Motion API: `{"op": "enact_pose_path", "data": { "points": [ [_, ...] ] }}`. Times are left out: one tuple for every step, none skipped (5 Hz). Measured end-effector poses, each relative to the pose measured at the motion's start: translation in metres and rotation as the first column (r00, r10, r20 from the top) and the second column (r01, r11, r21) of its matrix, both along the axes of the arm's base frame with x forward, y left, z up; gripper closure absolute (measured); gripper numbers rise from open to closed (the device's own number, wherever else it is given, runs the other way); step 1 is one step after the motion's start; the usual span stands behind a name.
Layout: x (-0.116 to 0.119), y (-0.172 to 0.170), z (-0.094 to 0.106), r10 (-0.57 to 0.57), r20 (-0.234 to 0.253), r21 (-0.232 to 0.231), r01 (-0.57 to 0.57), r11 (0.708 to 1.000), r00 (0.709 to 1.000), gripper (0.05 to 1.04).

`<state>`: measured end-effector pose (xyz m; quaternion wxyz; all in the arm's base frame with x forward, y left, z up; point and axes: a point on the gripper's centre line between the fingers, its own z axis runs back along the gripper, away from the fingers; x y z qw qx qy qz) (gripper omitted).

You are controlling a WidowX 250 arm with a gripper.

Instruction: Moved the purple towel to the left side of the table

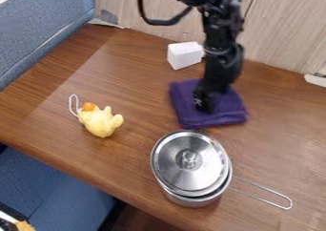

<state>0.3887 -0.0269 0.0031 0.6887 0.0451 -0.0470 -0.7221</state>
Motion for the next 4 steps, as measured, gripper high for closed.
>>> {"op": "enact_pose_path", "data": {
  "points": [
    [0.000,0.036,0.000,0.073,0.004,0.027,-0.073,0.997,0.997,0.083],
    [-0.001,0.059,0.000,0.117,0.003,0.042,-0.117,0.992,0.993,0.083],
    [0.001,0.083,0.003,0.169,0.008,0.063,-0.169,0.984,0.986,0.083],
    [0.001,0.093,0.003,0.182,0.016,0.094,-0.182,0.979,0.983,0.083]
  ]
}}
